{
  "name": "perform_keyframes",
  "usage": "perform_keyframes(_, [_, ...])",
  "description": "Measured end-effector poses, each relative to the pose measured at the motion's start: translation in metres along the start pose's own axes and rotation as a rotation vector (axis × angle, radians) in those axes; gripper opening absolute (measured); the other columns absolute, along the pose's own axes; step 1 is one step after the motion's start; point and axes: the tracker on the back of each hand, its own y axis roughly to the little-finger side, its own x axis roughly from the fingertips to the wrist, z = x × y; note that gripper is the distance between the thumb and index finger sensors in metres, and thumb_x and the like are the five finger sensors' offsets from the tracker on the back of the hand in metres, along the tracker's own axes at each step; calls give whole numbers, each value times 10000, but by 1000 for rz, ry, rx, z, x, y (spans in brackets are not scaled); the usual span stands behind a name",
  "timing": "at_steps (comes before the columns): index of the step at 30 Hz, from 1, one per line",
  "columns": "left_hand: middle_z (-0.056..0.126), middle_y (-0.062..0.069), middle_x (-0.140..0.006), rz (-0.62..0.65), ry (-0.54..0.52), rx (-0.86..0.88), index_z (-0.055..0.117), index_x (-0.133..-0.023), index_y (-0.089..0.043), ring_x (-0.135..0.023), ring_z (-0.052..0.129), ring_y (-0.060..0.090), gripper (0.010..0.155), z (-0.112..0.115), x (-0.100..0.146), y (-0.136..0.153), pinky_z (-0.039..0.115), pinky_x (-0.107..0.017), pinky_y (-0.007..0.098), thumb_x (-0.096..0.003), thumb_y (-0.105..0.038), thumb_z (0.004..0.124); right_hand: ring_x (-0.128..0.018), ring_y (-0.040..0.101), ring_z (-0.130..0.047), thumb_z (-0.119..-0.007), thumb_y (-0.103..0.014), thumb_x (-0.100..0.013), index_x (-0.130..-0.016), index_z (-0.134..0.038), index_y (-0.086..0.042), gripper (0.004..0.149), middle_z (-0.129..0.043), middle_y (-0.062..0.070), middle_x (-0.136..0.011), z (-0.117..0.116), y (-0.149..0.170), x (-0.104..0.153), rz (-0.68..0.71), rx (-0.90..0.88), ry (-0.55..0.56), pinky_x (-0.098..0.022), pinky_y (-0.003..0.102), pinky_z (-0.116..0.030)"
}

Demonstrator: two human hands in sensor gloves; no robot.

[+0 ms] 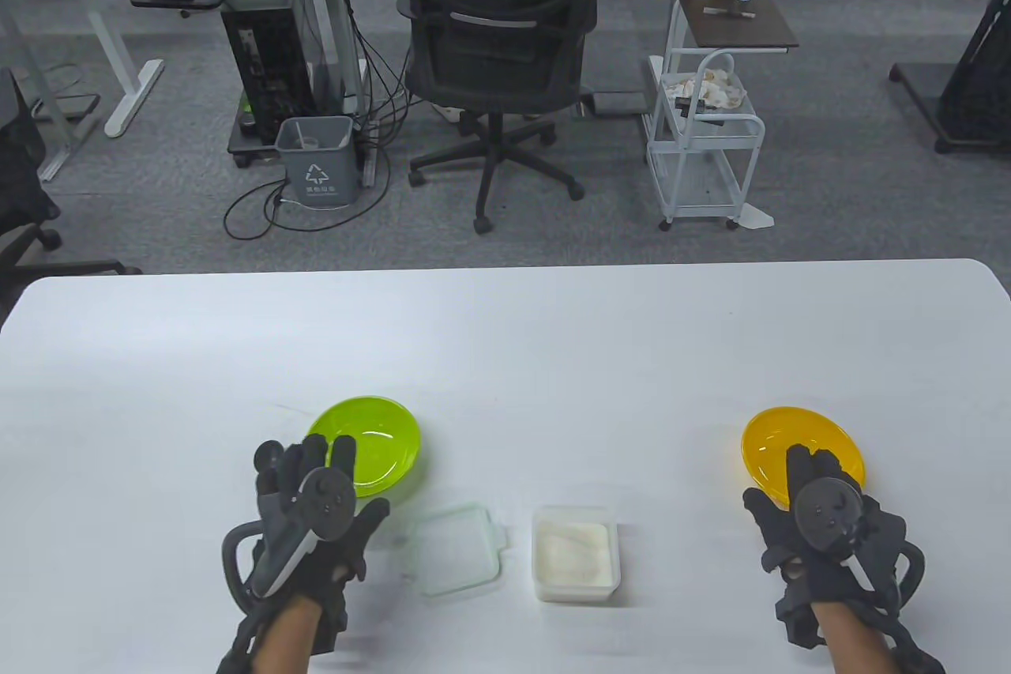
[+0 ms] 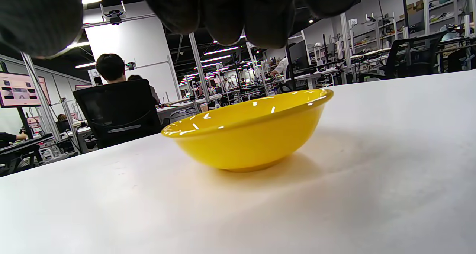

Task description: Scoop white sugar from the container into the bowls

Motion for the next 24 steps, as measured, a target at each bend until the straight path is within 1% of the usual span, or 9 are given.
perform_keyframes(3, [341, -33, -1233, -127, 5, -49, 386, -1126, -405, -1186, 430, 301, 854, -2, -12, 29, 266, -844, 576, -393, -622, 767, -1078, 399, -591, -731, -662, -430, -1088, -475, -304, 792, -462, 137, -1174, 0, -3, 1, 19, 9, 8, -773, 622, -460])
perform_keyframes(9, [495, -41, -1203, -305, 109, -86, 417, -1123, -365, -1130, 629, 264, 868, 19, -29, 64, 382, -848, 564, -383, -624, 790, -1079, 398, -590, -731, -662, -430, -1089, -473, -303, 794, -461, 137, -1174, 1, -9, 7, 59, 24, 19, -773, 624, -456])
perform_keyframes(11, [604, -43, -1166, -322, 143, -93, 478, -1117, -345, -1075, 740, 240, 858, 27, -32, 65, 457, -839, 551, -376, -629, 802, -1081, 399, -586, -732, -662, -430, -1089, -474, -302, 794, -459, 137, -1175, 1, -11, 9, 74, 31, 20, -773, 626, -452])
perform_keyframes(14, [762, -56, -1074, -360, 208, -182, 611, -1075, -329, -937, 908, 184, 790, 42, -36, 63, 589, -800, 516, -370, -622, 818, -1082, 400, -582, -732, -662, -429, -1089, -475, -303, 794, -456, 138, -1176, -1, -14, 11, 92, 36, 16, -774, 626, -450])
perform_keyframes(15, [773, -63, -1056, -373, 232, -207, 634, -1060, -330, -920, 908, 162, 772, 44, -37, 62, 612, -790, 503, -370, -622, 820, -1082, 400, -583, -733, -663, -429, -1089, -475, -302, 795, -457, 139, -1175, -1, -15, 12, 94, 38, 15, -774, 627, -449])
perform_keyframes(16, [796, -68, -1030, -383, 205, -262, 656, -1046, -328, -882, 931, 156, 754, 43, -38, 59, 629, -780, 495, -370, -615, 828, -1081, 401, -582, -732, -663, -429, -1089, -475, -302, 794, -457, 139, -1175, -2, -16, 13, 101, 41, 14, -774, 627, -448])
perform_keyframes(18, [911, -107, -897, -391, 194, -322, 768, -956, -353, -735, 1015, 115, 632, 44, -39, 56, 704, -730, 466, -374, -590, 838, -1082, 401, -580, -732, -663, -430, -1089, -474, -303, 794, -455, 137, -1176, -3, -18, 14, 110, 47, 13, -775, 628, -447])
perform_keyframes(21, [945, -124, -779, -440, 236, -328, 805, -878, -358, -621, 1034, 96, 522, 46, -40, 58, 734, -695, 454, -394, -553, 830, -1083, 402, -578, -733, -662, -428, -1088, -475, -302, 795, -455, 139, -1176, -3, -20, 15, 120, 50, 14, -774, 628, -445])
perform_keyframes(24, [962, -123, -728, -457, 240, -289, 823, -844, -358, -570, 1040, 91, 481, 46, -39, 64, 747, -681, 449, -400, -544, 820, -1084, 401, -577, -733, -663, -428, -1089, -474, -303, 795, -453, 138, -1176, -4, -21, 15, 126, 54, 14, -775, 629, -444])
